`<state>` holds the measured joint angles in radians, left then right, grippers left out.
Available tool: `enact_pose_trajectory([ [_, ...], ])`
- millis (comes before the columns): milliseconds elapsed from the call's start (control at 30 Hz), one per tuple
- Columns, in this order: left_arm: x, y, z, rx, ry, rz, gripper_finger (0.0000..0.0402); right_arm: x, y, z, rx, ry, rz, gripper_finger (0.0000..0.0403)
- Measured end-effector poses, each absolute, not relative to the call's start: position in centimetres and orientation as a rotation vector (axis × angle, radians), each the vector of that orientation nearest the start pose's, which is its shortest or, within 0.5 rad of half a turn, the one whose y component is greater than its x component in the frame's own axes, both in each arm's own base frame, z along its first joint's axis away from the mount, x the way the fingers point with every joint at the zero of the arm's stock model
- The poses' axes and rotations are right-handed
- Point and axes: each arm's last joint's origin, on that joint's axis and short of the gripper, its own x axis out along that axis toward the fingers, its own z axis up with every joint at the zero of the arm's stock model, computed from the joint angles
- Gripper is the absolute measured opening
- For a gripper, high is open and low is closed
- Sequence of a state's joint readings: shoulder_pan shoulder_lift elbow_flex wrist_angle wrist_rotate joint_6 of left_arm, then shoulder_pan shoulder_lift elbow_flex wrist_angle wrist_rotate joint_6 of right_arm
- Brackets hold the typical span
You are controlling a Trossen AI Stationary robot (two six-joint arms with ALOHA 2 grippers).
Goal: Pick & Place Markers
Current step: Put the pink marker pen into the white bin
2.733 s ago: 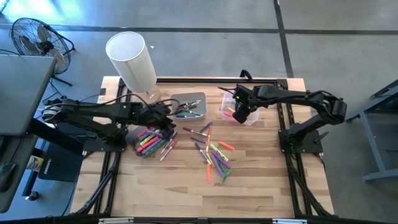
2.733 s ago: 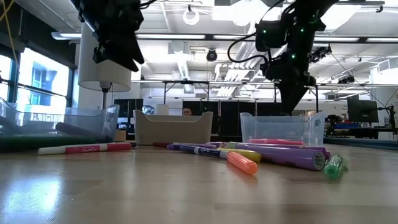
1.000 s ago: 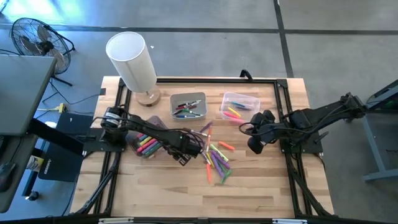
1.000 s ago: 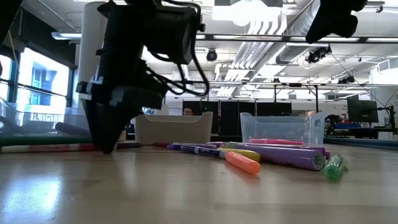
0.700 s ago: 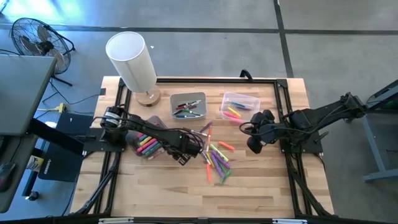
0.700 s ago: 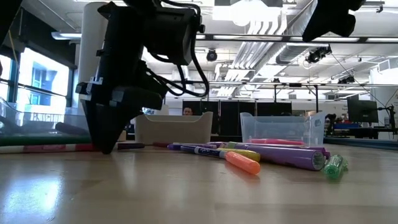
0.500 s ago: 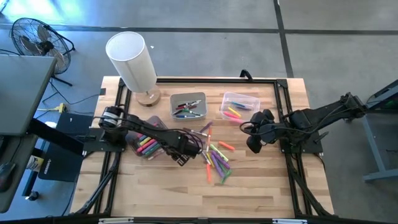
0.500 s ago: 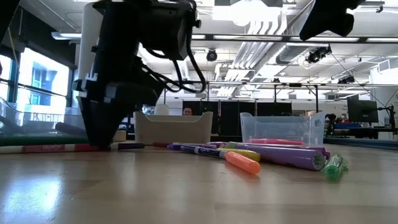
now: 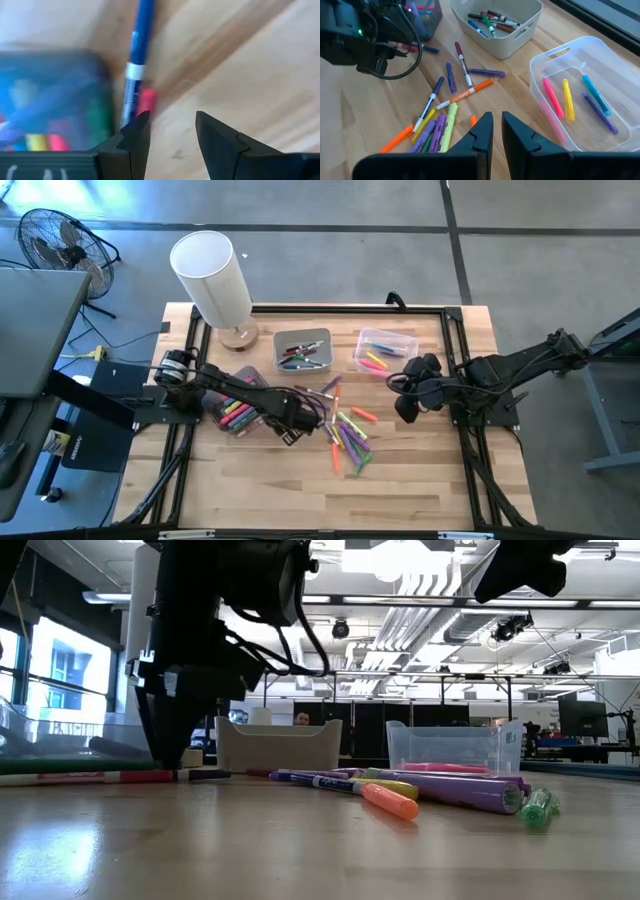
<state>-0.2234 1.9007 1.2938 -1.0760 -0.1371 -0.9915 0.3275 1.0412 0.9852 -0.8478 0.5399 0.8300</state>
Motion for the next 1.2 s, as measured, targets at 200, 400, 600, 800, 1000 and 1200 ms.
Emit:
enact_pose_trajectory([
  [200, 31.5, -6.7, 16.1, -0.371, 1.555, 0.713, 0.0151, 18.6, 4.7, 30.5, 0.42, 0.66, -0.531, 0.0028],
  [400, 30.9, -6.7, 14.8, -0.408, 1.566, 0.678, 0.0151, 18.6, 4.7, 30.5, 0.452, 0.652, -0.542, 0.0028],
  [600, 31.2, -6.8, 14.7, -0.399, 1.574, 0.6, 0.0151, 18.6, 4.7, 30.5, 0.456, 0.646, -0.55, 0.0028],
  [800, 31.7, -7.0, 14.8, -0.42, 1.562, 0.537, 0.0151, 18.7, 4.7, 30.5, 0.474, 0.64, -0.557, 0.0028],
  [1000, 33.0, -7.6, 14.9, -0.48, 1.489, 0.377, 0.0147, 18.7, 4.7, 30.5, 0.474, 0.64, -0.557, 0.0028],
  [1200, 33.3, -7.7, 14.9, -0.506, 1.477, 0.337, 0.0088, 18.7, 4.7, 30.5, 0.463, 0.648, -0.547, 0.0028],
])
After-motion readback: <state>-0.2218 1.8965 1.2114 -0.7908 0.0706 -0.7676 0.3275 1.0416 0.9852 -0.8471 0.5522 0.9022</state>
